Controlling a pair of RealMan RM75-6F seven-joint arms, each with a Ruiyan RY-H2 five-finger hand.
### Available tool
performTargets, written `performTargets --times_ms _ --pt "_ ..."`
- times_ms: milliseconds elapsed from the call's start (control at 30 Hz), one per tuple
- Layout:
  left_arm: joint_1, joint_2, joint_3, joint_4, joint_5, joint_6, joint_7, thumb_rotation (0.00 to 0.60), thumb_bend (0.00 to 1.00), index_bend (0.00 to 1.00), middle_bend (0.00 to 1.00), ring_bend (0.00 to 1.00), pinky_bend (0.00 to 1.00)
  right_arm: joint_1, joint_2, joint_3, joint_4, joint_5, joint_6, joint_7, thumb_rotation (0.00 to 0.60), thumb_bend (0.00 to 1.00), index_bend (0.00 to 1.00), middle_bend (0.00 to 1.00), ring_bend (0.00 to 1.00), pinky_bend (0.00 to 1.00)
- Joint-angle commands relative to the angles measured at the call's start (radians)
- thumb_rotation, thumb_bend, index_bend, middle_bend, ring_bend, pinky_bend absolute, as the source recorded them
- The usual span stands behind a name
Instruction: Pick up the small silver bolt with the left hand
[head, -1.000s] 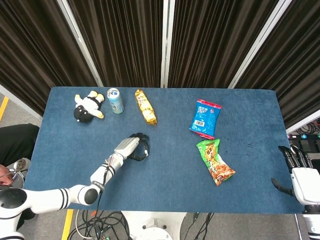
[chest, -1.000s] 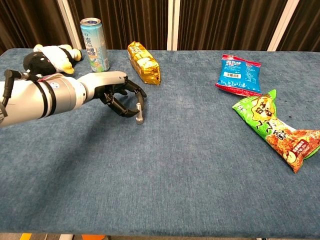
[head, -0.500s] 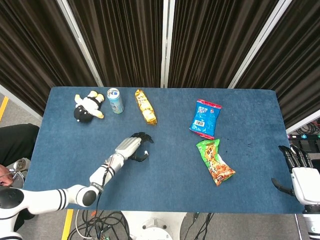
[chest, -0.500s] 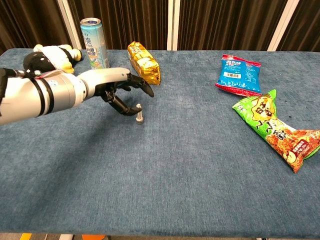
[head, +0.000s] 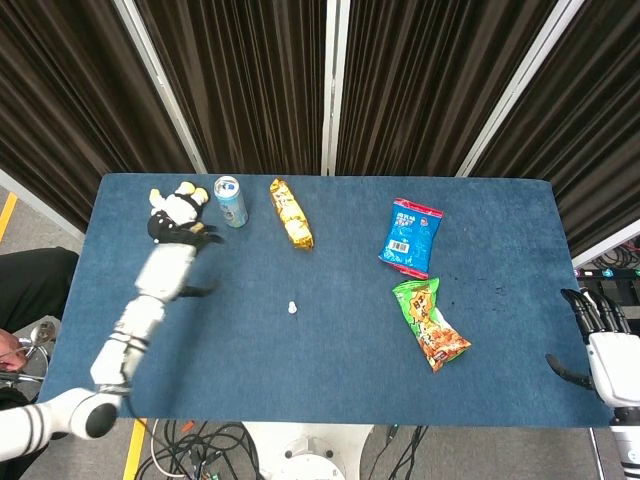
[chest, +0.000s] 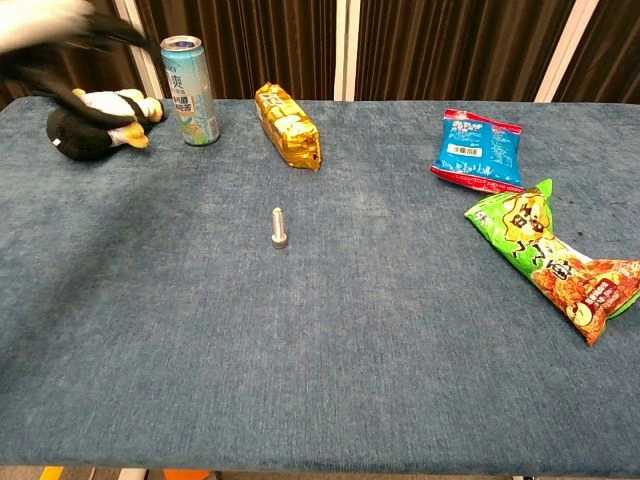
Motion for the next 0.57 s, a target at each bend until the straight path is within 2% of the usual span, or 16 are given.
performTargets --times_ms 33,333,567 --pt "0.121 0.076 0.048 -0.019 0.021 0.134 0.032 0.600 0.21 0.27 0.13 0.00 0.00 0.000 -0.003 0.001 0.012 -0.001 0.002 0.012 0.600 0.11 0.08 0.11 0.00 0.00" --pt "0.351 0.162 0.117 -0.002 0.094 0.382 -0.054 0.600 0.18 0.27 0.14 0.00 0.00 0.012 -0.011 0.007 0.042 -0.010 -0.001 0.043 0.600 0.11 0.08 0.11 0.00 0.00" --pt "0.469 0.170 0.186 -0.032 0.186 0.485 -0.046 0.600 0.17 0.27 0.14 0.00 0.00 0.026 -0.030 0.006 0.061 -0.022 -0.010 0.057 0.600 0.11 0.08 0.11 0.00 0.00"
